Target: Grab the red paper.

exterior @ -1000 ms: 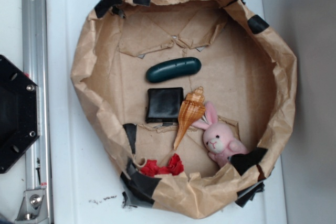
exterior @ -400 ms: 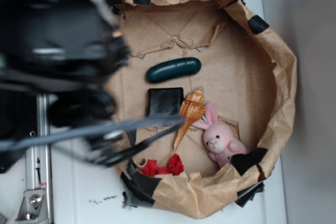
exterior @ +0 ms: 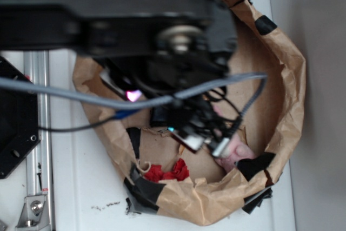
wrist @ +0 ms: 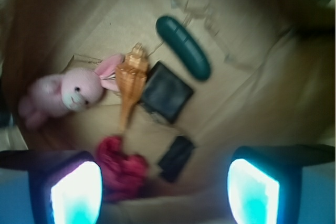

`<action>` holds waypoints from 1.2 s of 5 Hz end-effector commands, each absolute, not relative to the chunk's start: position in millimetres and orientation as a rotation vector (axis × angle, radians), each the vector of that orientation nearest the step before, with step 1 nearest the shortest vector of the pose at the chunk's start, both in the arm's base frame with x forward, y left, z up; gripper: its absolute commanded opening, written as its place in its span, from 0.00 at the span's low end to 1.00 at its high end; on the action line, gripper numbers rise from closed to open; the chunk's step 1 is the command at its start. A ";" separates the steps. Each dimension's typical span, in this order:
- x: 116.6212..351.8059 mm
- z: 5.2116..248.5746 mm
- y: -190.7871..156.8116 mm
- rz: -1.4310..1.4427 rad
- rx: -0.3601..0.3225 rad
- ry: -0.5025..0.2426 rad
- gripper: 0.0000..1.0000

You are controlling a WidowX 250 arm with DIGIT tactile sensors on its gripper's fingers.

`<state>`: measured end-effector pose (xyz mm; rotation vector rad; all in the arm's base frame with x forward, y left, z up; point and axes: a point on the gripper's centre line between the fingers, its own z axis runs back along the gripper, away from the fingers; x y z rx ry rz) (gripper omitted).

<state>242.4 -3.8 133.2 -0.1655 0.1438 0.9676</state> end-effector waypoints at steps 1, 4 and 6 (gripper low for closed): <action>244.1 80.7 -30.3 1.008 -0.196 0.234 1.00; 212.5 39.8 -116.5 0.876 -0.321 0.557 1.00; 187.5 20.6 -124.3 0.808 -0.263 0.546 0.00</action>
